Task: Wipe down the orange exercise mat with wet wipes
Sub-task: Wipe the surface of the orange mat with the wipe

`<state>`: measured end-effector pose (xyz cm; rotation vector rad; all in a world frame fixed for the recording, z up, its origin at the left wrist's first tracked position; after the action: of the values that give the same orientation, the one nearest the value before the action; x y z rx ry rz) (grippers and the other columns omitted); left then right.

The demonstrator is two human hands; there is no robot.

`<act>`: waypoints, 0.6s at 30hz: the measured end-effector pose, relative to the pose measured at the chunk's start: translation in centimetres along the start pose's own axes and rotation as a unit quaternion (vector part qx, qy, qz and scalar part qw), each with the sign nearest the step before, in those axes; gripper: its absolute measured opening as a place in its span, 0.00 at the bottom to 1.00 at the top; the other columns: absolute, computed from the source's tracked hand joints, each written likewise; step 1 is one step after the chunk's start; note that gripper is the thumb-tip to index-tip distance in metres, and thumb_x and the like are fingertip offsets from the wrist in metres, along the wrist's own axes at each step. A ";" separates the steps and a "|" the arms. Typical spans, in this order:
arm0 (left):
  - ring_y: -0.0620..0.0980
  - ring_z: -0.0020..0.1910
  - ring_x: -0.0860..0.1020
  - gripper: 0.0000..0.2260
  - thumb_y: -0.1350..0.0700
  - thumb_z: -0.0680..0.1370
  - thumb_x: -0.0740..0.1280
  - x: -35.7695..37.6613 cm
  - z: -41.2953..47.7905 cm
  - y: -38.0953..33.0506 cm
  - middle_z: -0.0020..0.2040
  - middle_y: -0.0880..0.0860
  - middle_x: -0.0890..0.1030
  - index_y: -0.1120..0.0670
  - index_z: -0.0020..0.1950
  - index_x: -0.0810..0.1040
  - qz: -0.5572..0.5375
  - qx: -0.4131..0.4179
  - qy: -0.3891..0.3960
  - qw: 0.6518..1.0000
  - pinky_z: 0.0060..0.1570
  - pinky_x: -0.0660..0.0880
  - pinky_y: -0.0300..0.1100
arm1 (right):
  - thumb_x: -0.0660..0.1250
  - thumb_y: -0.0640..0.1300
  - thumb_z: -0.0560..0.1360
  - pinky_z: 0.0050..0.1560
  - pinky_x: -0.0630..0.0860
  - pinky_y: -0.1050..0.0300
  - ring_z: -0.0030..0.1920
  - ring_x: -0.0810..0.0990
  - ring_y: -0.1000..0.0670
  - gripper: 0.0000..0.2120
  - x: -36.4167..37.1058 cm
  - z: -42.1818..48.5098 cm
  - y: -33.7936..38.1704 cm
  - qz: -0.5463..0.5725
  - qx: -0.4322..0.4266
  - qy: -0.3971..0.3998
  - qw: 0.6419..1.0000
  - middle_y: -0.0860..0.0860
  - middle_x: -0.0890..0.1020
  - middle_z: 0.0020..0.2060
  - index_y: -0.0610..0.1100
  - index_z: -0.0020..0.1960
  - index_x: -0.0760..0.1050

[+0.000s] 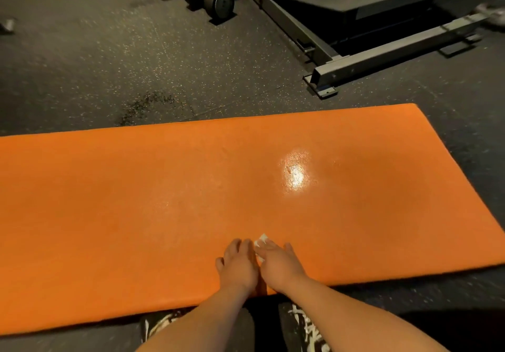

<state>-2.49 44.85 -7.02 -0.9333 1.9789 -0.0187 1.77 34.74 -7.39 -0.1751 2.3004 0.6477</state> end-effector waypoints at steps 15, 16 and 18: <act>0.57 0.81 0.46 0.29 0.44 0.80 0.64 2.9 -4.7 -0.3 0.83 0.48 0.48 0.42 0.80 0.57 0.082 0.084 0.085 0.989 0.77 0.49 0.56 | 0.50 0.48 0.85 0.79 0.42 0.37 0.81 0.43 0.55 0.26 -0.1 -5.0 -2.4 -0.067 0.005 0.010 0.998 0.57 0.48 0.82 0.54 0.83 0.50; 0.57 0.81 0.46 0.30 0.45 0.81 0.64 3.1 -4.9 -0.4 0.83 0.48 0.47 0.43 0.80 0.55 0.085 0.087 0.083 0.989 0.77 0.49 0.57 | 0.49 0.49 0.86 0.79 0.43 0.36 0.81 0.43 0.55 0.26 -0.7 -5.1 -3.9 -0.066 0.034 -0.010 0.997 0.58 0.48 0.82 0.54 0.83 0.50; 0.58 0.81 0.45 0.30 0.47 0.82 0.64 3.4 -5.4 -0.6 0.83 0.50 0.47 0.44 0.81 0.54 0.081 0.086 0.065 0.991 0.77 0.48 0.58 | 0.48 0.50 0.86 0.78 0.44 0.36 0.81 0.43 0.54 0.26 -1.6 -5.8 -7.3 -0.047 0.118 -0.053 0.991 0.57 0.47 0.82 0.54 0.83 0.49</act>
<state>-7.15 40.55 -6.20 -0.6734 2.1308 -0.1588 1.59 25.50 -5.70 -0.1328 2.2298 0.3260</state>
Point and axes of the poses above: each hand's wrist, its own z-axis towards the middle knuckle, its own x-axis out of the palm, y = z × x, the point moved 8 cm from there along z, towards the middle knuckle
